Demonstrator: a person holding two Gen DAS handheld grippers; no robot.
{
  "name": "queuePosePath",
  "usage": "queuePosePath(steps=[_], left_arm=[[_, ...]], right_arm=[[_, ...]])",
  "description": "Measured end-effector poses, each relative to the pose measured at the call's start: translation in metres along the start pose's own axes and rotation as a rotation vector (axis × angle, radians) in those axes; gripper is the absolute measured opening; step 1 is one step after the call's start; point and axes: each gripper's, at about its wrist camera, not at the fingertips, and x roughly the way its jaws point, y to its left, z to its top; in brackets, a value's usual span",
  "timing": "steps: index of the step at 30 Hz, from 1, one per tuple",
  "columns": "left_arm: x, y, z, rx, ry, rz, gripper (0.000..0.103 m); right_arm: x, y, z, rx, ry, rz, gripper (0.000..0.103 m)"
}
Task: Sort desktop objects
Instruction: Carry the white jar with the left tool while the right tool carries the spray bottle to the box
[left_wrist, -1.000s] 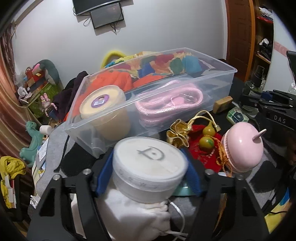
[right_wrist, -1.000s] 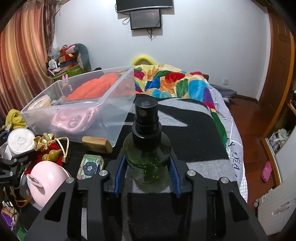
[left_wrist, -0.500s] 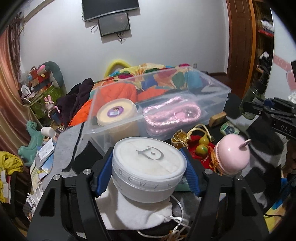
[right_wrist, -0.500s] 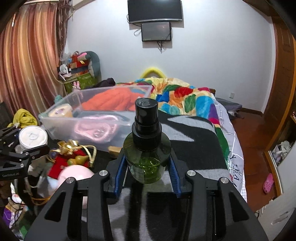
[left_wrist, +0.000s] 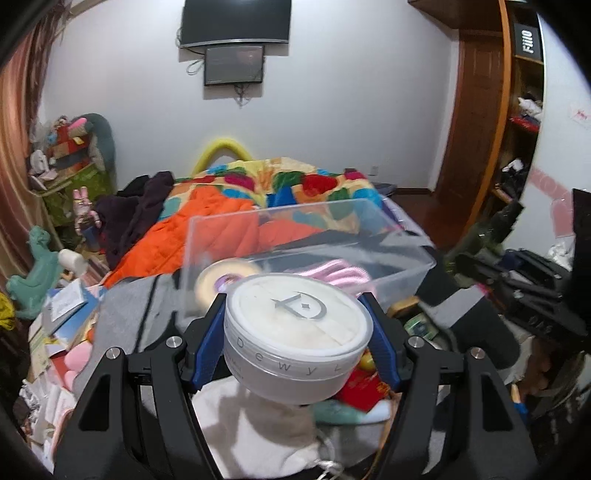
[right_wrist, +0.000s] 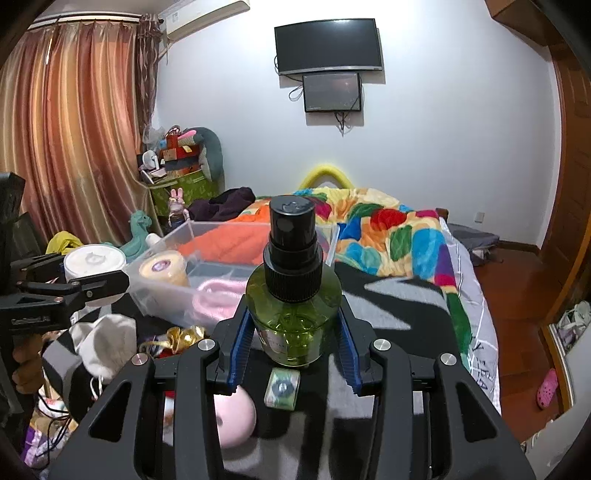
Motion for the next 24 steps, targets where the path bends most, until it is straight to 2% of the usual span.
queuePosePath(steps=[5, 13, 19, 24], left_arm=[[0.012, -0.006, 0.019, -0.002, -0.014, -0.001, 0.069], [0.046, -0.007, 0.042, -0.044, 0.019, -0.009, 0.069], [0.075, -0.007, 0.044, -0.074, 0.065, -0.004, 0.069], [0.092, -0.009, 0.039, -0.058, 0.086, 0.023, 0.069]], right_arm=[[0.008, 0.000, 0.014, 0.004, -0.017, -0.001, 0.038], [0.034, 0.001, 0.026, 0.010, -0.004, 0.014, 0.038], [0.053, 0.003, 0.026, 0.008, 0.025, 0.007, 0.038], [0.065, 0.001, 0.021, -0.001, 0.052, -0.002, 0.038]])
